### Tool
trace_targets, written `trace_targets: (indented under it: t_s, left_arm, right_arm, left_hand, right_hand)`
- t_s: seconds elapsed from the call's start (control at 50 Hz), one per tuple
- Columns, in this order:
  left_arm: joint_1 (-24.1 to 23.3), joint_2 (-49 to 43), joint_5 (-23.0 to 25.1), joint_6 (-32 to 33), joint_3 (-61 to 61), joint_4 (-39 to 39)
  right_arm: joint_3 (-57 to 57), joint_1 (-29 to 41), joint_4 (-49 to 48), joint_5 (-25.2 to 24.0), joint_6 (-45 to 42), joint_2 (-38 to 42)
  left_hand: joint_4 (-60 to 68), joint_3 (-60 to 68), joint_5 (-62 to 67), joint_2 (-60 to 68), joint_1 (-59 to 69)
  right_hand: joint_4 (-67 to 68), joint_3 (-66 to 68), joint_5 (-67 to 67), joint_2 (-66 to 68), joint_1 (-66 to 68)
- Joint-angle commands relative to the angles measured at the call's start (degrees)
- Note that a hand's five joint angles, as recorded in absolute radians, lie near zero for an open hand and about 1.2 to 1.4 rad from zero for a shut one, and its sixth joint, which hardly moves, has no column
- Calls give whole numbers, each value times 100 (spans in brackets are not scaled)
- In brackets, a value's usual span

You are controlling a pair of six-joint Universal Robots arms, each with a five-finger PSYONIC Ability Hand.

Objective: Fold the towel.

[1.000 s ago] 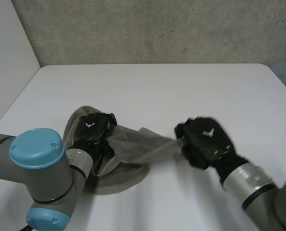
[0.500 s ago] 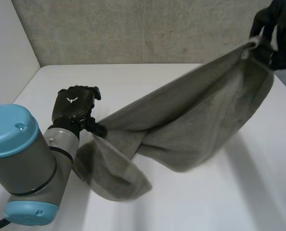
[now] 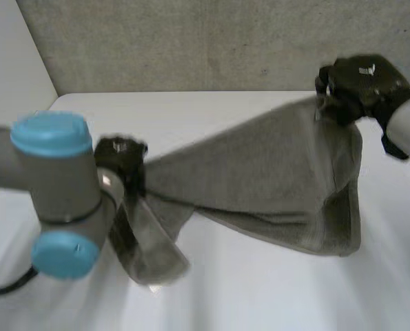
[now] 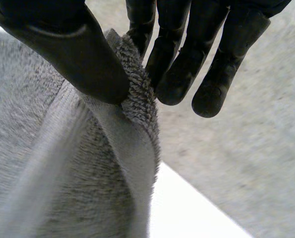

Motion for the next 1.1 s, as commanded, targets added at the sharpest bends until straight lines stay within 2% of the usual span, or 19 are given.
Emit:
trace_targets:
  t_s: [0.02, 0.04, 0.08, 0.1, 0.14, 0.26, 0.32, 0.36, 0.4, 0.42, 0.52, 0.64, 0.68, 0.84, 0.92, 1.02, 1.06, 1.08, 1.1]
  left_arm:
    - [152, 209, 56, -74, 2392, 34]
    - [151, 209, 56, -74, 2397, 34]
    - [64, 306, 91, -65, 3202, 112]
    - [64, 306, 91, -65, 3206, 113]
    - [20, 393, 100, -56, 3583, 340]
    - [-139, 622, 109, -12, 3276, 482]
    - [-121, 710, 109, -30, 2599, 482]
    - [-60, 754, 109, -21, 1699, 526]
    - [1, 772, 109, -21, 1189, 535]
    - [2, 772, 109, -21, 1184, 535]
    - [397, 781, 284, -21, -640, 640]
    - [468, 772, 539, -12, -1813, 1000]
    - [442, 711, 636, -4, -2338, 1420]
    - [433, 570, 619, 14, -2718, 2563]
    - [450, 535, 618, 14, -2718, 2802]
    - [468, 429, 592, 14, -2736, 2987]
    - [477, 350, 583, 14, -2753, 3135]
    - [477, 350, 583, 14, -2753, 3136]
    - [485, 333, 566, 14, -2753, 3188]
  right_arm:
    - [-1825, 182, -712, 483, 49, 628]
    - [-1827, 182, -716, 483, 50, 629]
    - [-1792, 357, -1669, 492, 408, 463]
    - [-1792, 358, -1674, 492, 410, 462]
    - [-1652, 376, -2410, 519, 909, -2]
    - [-1317, 358, -2228, 343, 1509, -461]
    - [-930, 305, -1894, 88, 1544, -549]
    - [-658, 261, -1736, -123, 1474, -584]
    - [-2, 122, -1526, -587, 1150, -689]
    - [1, 121, -1525, -589, 1148, -690]
    - [1693, -186, -1437, -1229, 237, -926]
    - [2884, -530, -1455, -1485, -522, -1077]
    - [3339, -853, -1455, -1573, -863, -1147]
    - [3657, -1197, -1446, -1591, -917, -1156]
    - [3763, -1198, -1455, -1608, -917, -1147]
    - [3939, -1259, -1534, -1608, -899, -1138]
    - [3965, -1312, -1543, -1600, -891, -1138]
    - [3965, -1312, -1543, -1600, -891, -1138]
    - [3974, -1355, -1569, -1591, -830, -1138]
  left_hand:
    - [-668, -813, -1465, -607, -297]
    - [-668, -813, -1465, -607, -297]
    - [-668, -813, -1465, -607, -297]
    - [-668, -813, -1465, -607, -297]
    - [-668, -813, -1465, -607, -297]
    - [-668, -813, -1465, -607, -297]
    - [-668, -813, -1465, -607, -297]
    - [-668, -813, -1465, -607, -297]
    - [-668, -813, -1465, -607, -297]
    - [-668, -813, -1465, -607, -297]
    - [-668, -813, -1465, -607, -297]
    - [-668, -813, -1465, -607, -297]
    - [-668, -813, -1465, -607, -297]
    - [-668, -813, -1465, -607, -297]
    - [-668, -813, -1465, -607, -297]
    - [-1725, -1871, -2523, -1664, -1354]
    - [-3146, -3292, -3944, -3085, -2775]
    - [-3155, -3300, -3953, -3094, -2784]
    - [-4137, -4283, -4935, -4076, -3767]
  right_hand:
    - [308, 299, 375, 399, 339]
    - [308, 299, 375, 399, 339]
    - [308, 299, 375, 399, 339]
    - [308, 299, 375, 399, 339]
    - [308, 299, 375, 399, 339]
    - [308, 299, 375, 399, 339]
    - [308, 299, 375, 399, 339]
    - [308, 299, 375, 399, 339]
    - [308, 299, 375, 399, 339]
    - [308, 299, 375, 399, 339]
    - [308, 299, 375, 399, 339]
    - [308, 299, 375, 399, 339]
    - [308, 299, 375, 399, 339]
    - [308, 299, 375, 399, 339]
    - [308, 299, 375, 399, 339]
    - [308, 299, 375, 399, 339]
    - [308, 299, 375, 399, 339]
    - [308, 299, 375, 399, 339]
    - [308, 299, 375, 399, 339]
